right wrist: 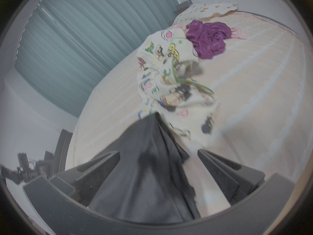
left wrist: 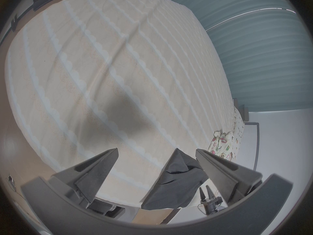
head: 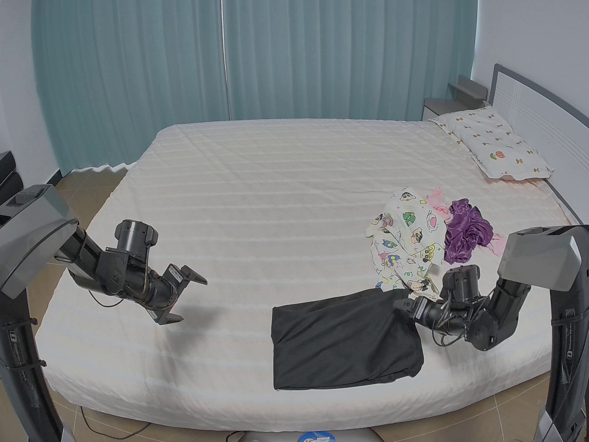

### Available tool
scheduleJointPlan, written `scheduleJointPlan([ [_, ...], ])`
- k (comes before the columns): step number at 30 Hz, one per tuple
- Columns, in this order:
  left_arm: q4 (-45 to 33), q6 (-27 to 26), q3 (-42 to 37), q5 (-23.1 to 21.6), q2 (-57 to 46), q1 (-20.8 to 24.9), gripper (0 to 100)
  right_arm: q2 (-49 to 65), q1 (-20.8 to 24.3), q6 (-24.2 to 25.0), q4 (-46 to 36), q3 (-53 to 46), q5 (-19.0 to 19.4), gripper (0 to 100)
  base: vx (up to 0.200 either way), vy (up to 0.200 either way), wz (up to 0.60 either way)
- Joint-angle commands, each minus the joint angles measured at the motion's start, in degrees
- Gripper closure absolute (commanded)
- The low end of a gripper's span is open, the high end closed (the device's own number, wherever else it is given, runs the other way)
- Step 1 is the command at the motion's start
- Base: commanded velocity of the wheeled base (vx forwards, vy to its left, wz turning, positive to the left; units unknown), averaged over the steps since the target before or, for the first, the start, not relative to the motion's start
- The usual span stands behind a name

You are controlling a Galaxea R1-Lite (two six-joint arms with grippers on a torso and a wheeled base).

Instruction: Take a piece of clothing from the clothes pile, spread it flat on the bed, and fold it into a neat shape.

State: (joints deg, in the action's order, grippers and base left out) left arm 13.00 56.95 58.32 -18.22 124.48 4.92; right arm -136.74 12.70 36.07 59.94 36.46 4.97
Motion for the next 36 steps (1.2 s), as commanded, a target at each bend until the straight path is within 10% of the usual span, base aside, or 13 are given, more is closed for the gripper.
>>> scheduleJointPlan([
  [1,0.0,0.0,0.0,0.0,0.2,0.0,0,-0.5,-1.5,-6.7,11.3,-14.7,7.2,0,0.000,0.000,0.00],
  [11,0.1,0.0,0.2,0.0,0.3,0.1,0,-2.5,-2.3,-7.2,15.0,-15.4,8.6,0,0.000,0.000,0.00],
  [12,0.1,-0.1,0.2,0.0,0.3,0.1,0,-2.5,-2.2,-7.2,15.0,-15.4,8.6,100,0.000,0.000,0.00],
  [36,0.0,0.0,0.3,-0.1,0.3,0.1,0,-0.2,-3.2,-12.6,10.6,-18.5,9.0,100,0.000,0.000,0.00],
])
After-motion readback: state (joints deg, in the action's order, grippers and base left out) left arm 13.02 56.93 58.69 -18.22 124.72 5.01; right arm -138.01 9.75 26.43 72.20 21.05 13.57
